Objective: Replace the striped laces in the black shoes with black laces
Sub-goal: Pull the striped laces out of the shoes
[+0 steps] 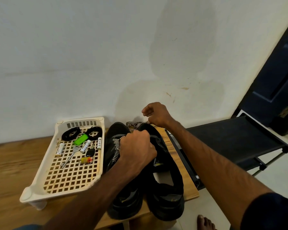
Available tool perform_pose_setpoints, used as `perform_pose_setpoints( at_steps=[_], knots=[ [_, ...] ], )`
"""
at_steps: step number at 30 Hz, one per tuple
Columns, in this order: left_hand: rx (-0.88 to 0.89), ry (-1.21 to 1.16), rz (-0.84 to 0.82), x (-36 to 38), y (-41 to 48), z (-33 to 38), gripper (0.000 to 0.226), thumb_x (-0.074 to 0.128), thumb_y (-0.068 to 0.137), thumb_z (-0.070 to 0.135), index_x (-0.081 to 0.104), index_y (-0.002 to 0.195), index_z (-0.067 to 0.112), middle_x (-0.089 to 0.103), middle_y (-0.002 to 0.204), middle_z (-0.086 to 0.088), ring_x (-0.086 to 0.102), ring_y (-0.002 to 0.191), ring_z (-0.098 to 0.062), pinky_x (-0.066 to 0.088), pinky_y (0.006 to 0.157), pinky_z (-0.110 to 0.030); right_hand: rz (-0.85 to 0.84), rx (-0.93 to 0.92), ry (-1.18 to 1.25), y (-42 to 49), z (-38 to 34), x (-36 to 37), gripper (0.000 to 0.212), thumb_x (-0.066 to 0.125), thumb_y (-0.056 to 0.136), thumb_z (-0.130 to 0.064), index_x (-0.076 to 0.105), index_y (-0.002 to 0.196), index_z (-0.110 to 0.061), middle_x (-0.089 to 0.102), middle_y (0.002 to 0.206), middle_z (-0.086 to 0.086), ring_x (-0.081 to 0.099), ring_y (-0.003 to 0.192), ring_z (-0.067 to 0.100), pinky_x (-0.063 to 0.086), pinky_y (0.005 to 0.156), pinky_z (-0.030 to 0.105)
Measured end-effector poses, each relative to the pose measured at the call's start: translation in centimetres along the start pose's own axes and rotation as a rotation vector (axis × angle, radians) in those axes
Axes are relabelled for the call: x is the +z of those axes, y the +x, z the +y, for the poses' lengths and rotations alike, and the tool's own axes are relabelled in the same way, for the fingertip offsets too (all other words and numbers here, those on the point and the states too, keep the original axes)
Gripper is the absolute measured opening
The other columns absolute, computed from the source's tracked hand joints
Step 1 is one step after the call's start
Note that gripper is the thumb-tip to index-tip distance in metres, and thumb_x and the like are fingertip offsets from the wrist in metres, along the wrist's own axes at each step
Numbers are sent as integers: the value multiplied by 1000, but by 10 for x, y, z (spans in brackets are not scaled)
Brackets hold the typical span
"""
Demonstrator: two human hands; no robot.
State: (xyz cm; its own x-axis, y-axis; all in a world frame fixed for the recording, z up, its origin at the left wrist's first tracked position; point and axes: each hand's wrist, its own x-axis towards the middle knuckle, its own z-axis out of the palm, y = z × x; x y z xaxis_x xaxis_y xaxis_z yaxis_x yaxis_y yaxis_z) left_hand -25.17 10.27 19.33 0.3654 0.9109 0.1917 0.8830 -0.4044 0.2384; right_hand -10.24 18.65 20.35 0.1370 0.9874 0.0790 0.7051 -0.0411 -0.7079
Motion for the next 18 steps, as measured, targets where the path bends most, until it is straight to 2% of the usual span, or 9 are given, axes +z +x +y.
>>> perform_pose_setpoints(
  at_steps=[3,6,8,11,15,18],
  knots=[
    [-12,13,19,2,-1,0,37,60,92,41,38,68,24,41,63,7,41,55,-10,39,60,-29,127,-34,15,-5,-2,-3,33,63,78,16,77,102,-2,77,100,8,72,92,17,48,66,2],
    [-21,-9,43,4,-2,1,44,60,92,43,31,64,26,42,62,7,37,52,-7,34,55,-26,150,-55,16,-16,-5,-6,40,59,75,16,80,96,-10,76,96,-2,64,78,6,43,60,1],
    [-31,-41,48,3,-4,1,45,61,91,45,31,63,26,42,61,7,39,51,-7,38,55,-26,133,-56,50,-28,-7,-7,42,58,73,15,81,93,-14,76,94,-6,61,72,4,43,58,2],
    [-51,-89,33,0,-6,3,44,62,91,43,33,64,24,44,63,5,53,60,-17,50,60,-30,122,-64,103,-49,-7,-8,44,56,74,14,80,93,-18,76,94,-11,60,74,3,47,63,5],
    [-44,-124,10,-6,-10,4,44,59,93,44,36,63,21,49,64,2,59,66,-24,47,60,-32,114,-23,164,-73,-8,-18,44,54,79,12,80,98,-18,71,91,-16,64,86,7,47,68,8],
    [4,-114,-27,-15,-13,1,46,53,97,45,43,61,18,53,64,-1,63,67,-28,48,61,-33,77,4,170,-93,-10,-28,36,61,84,6,78,106,-17,71,98,-16,63,88,-5,45,68,5]
  ],
)
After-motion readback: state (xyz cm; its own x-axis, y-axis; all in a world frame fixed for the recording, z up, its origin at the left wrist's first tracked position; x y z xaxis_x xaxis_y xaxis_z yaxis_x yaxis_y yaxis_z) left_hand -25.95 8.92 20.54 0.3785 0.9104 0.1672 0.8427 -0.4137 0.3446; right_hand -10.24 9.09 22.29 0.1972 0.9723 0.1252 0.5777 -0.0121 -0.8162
